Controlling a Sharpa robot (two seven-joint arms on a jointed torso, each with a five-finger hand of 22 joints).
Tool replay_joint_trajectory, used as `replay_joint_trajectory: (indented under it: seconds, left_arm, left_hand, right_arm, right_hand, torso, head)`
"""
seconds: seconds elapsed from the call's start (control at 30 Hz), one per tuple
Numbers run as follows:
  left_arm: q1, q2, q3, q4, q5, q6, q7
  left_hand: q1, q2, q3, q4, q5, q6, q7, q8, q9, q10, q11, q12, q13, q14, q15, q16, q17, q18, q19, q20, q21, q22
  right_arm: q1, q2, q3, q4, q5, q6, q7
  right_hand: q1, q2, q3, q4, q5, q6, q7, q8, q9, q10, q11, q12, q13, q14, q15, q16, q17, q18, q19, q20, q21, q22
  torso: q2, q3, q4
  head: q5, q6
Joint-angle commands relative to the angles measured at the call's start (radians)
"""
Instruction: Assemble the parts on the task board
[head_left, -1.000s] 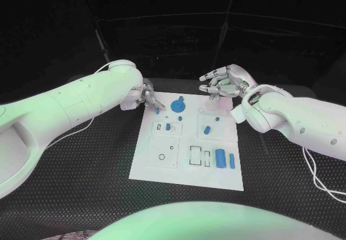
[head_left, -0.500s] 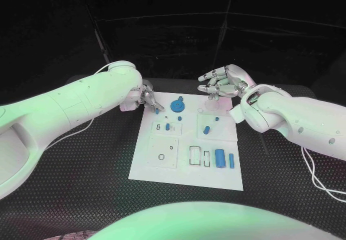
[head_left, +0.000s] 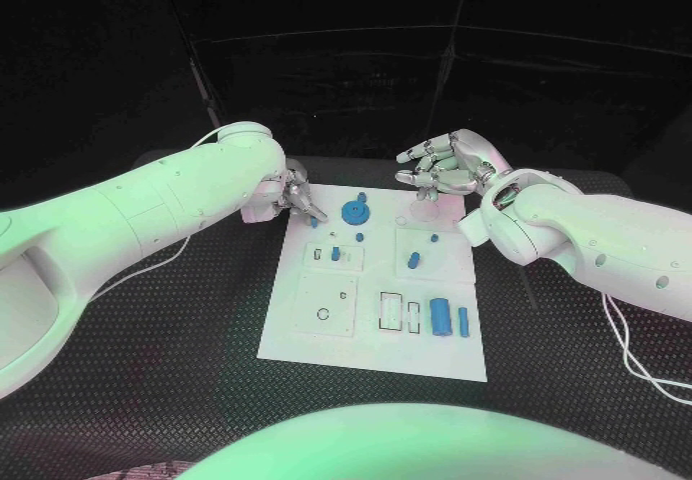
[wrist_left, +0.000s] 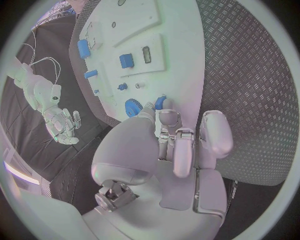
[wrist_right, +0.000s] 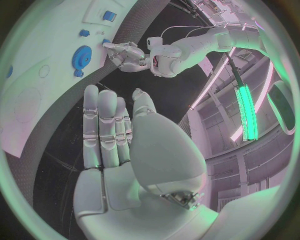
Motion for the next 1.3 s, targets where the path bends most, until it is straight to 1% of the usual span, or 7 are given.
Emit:
replay_joint_trajectory:
  seconds: [0.03, 0.27, 0.37, 0.5, 0.63, 1.0, 1.3]
  left_arm:
    - [0.001, 0.000, 0.000, 0.004, 0.036, -0.028, 0.020]
    - [0.000, -0.011, 0.000, 0.013, 0.072, -0.058, 0.032]
    - [0.000, -0.020, 0.001, 0.021, 0.085, -0.066, 0.032]
    - [0.000, -0.043, 0.001, 0.045, 0.103, -0.080, 0.029]
    - [0.000, -0.070, 0.001, 0.079, 0.135, -0.092, 0.019]
    - [-0.002, -0.168, 0.000, 0.229, 0.164, -0.145, 0.014]
    - [-0.025, -0.242, -0.001, 0.352, 0.091, -0.197, 0.020]
  left_hand:
    - [0.040, 0.015, 0.017, -0.025, 0.006, 0.005, -0.006, 0.005, 0.002, -0.001, -0.008, -0.001, -0.004, 0.105, -0.011, 0.003, 0.263, 0.007, 0.004, -0.002, 0.004, 0.002]
    - [0.100, 0.046, 0.062, -0.066, -0.010, -0.001, -0.015, 0.050, 0.043, 0.009, -0.016, 0.008, 0.003, 0.105, -0.015, 0.003, 0.263, 0.007, 0.003, -0.008, 0.000, 0.003]
    - [0.104, 0.050, 0.072, -0.070, -0.011, -0.010, -0.016, 0.061, 0.055, 0.009, -0.016, 0.011, 0.005, 0.105, -0.016, 0.003, 0.263, 0.007, 0.002, -0.008, -0.001, 0.002]
    - [0.105, 0.053, 0.079, -0.072, -0.011, -0.015, -0.016, 0.070, 0.064, 0.016, -0.016, 0.022, 0.017, 0.105, -0.016, 0.003, 0.263, 0.007, 0.002, -0.008, -0.002, 0.003]
    - [0.103, 0.055, 0.085, -0.072, -0.011, -0.018, -0.017, 0.078, 0.072, 0.023, -0.017, 0.034, 0.028, 0.105, -0.017, 0.003, 0.263, 0.006, 0.003, -0.009, 0.000, 0.005]
    - [0.101, 0.053, 0.099, -0.076, -0.010, -0.027, -0.019, 0.097, 0.091, 0.032, -0.019, 0.052, 0.044, 0.105, -0.018, 0.003, 0.263, 0.006, 0.006, -0.010, 0.002, 0.010]
    - [0.103, 0.050, 0.109, -0.080, -0.010, -0.032, -0.020, 0.105, 0.099, 0.034, -0.020, 0.058, 0.048, 0.105, -0.019, 0.003, 0.263, 0.005, 0.008, -0.011, 0.004, 0.013]
  right_arm:
    - [0.002, 0.002, 0.001, 0.000, 0.002, 0.009, 0.010]
    - [0.001, 0.004, 0.000, -0.005, 0.002, 0.013, 0.010]
    - [0.001, 0.004, 0.000, -0.006, 0.002, 0.014, 0.009]
    - [0.001, 0.002, 0.000, -0.008, 0.002, 0.018, 0.009]
    - [0.001, 0.001, 0.000, -0.009, 0.002, 0.023, 0.009]
    - [0.001, 0.000, 0.000, -0.014, 0.002, 0.029, 0.008]
    - [0.001, -0.001, 0.000, -0.018, 0.002, 0.031, 0.007]
  right_hand:
    - [-0.001, 0.010, 0.003, 0.004, 0.003, -0.007, -0.002, 0.006, 0.001, -0.007, 0.001, -0.004, -0.001, -0.005, 0.001, 0.000, 0.001, 0.012, 0.006, 0.004, -0.004, -0.001]
    - [-0.001, 0.010, 0.003, 0.004, 0.003, -0.007, -0.002, 0.006, 0.001, -0.007, 0.001, -0.004, -0.001, -0.005, 0.001, 0.000, 0.001, 0.012, 0.006, 0.004, -0.004, -0.001]
    - [-0.001, 0.010, 0.003, 0.004, 0.003, -0.007, -0.002, 0.006, 0.001, -0.007, 0.001, -0.004, -0.001, -0.005, 0.001, 0.000, 0.001, 0.012, 0.006, 0.004, -0.004, -0.001]
    - [0.000, 0.010, 0.003, 0.004, 0.003, -0.006, -0.002, 0.006, 0.001, -0.007, 0.001, -0.003, -0.002, -0.005, 0.001, -0.001, 0.001, 0.012, 0.006, 0.004, -0.005, -0.002]
    - [0.000, 0.010, 0.003, 0.004, 0.003, -0.006, -0.002, 0.006, 0.001, -0.007, 0.001, -0.003, -0.002, -0.005, 0.001, -0.001, 0.001, 0.012, 0.006, 0.004, -0.005, -0.002]
    - [0.000, 0.010, 0.003, 0.004, 0.003, -0.006, -0.002, 0.006, 0.001, -0.007, 0.001, -0.003, -0.002, -0.005, 0.001, -0.002, 0.000, 0.012, 0.006, 0.004, -0.005, -0.002]
    - [0.000, 0.010, 0.003, 0.004, 0.003, -0.006, -0.002, 0.006, 0.001, -0.007, 0.001, -0.003, -0.002, -0.005, 0.001, -0.002, 0.000, 0.012, 0.006, 0.004, -0.005, -0.002]
  torso:
    - [0.000, -0.0005, -0.0006]
    - [0.000, -0.0003, 0.0006]
    - [0.000, 0.0001, 0.0006]
    - [-0.001, 0.0006, 0.0019]
    - [-0.002, 0.0013, 0.0037]
    - [-0.002, 0.0008, 0.0026]
    - [-0.002, 0.0004, 0.0039]
  head:
    - [0.000, 0.000]
    - [-0.001, 0.000]
    - [0.005, 0.000]
    - [0.001, 0.000]
    - [0.003, 0.000]
    - [0.011, 0.000]
    - [0.016, 0.000]
